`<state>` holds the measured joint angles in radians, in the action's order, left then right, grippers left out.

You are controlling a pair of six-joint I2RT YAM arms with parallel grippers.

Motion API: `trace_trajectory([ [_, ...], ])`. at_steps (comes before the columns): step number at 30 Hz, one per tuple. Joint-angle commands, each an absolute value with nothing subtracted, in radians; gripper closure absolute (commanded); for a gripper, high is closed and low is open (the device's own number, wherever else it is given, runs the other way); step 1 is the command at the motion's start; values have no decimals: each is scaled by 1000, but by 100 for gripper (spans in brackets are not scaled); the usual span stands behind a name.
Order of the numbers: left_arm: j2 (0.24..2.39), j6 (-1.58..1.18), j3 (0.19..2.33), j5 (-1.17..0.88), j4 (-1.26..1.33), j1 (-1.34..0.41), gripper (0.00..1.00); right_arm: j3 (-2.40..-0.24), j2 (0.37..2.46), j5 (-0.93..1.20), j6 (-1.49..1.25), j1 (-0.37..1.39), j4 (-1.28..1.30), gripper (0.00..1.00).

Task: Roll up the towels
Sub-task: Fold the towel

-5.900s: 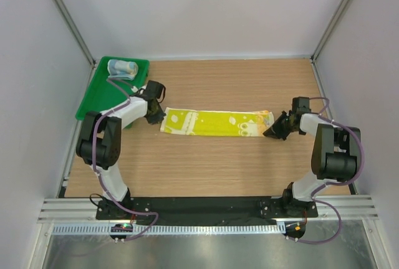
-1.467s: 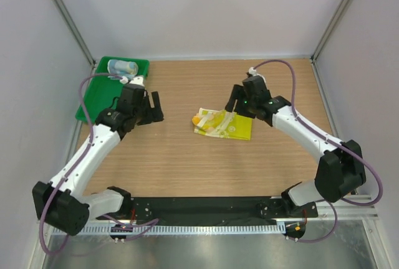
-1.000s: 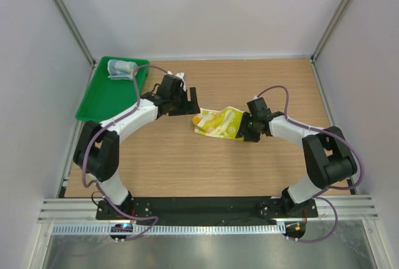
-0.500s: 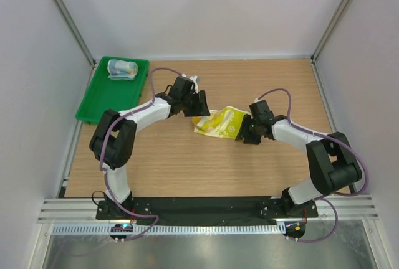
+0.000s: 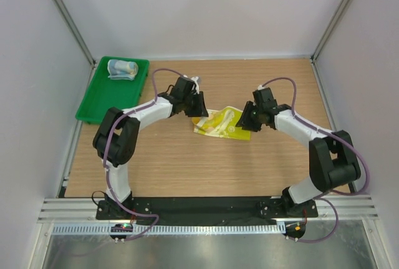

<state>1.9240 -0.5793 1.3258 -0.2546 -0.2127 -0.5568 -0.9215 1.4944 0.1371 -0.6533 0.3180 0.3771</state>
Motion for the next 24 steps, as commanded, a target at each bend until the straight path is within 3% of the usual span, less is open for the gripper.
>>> trace_trajectory([
  [1,1922,-589,1365,-287,-186,-558,77,-890,1603,146,-647,308,335,61],
  [2,1918,-591,1364,-284,-187,-558,90,-864,1617,152,-649,308,312,62],
  [4,1907,-589,1362,-270,-199,-558,100,-839,1638,158,-652,310,298,62],
  [21,1631,-580,1075,135,-227,-558,99,-788,1640,167,-638,307,319,61],
  [23,1667,-575,1077,129,-238,-560,83,-793,1641,173,-637,307,321,61],
  [24,1681,-578,1080,126,-244,-558,81,-795,1641,176,-635,307,327,61],
])
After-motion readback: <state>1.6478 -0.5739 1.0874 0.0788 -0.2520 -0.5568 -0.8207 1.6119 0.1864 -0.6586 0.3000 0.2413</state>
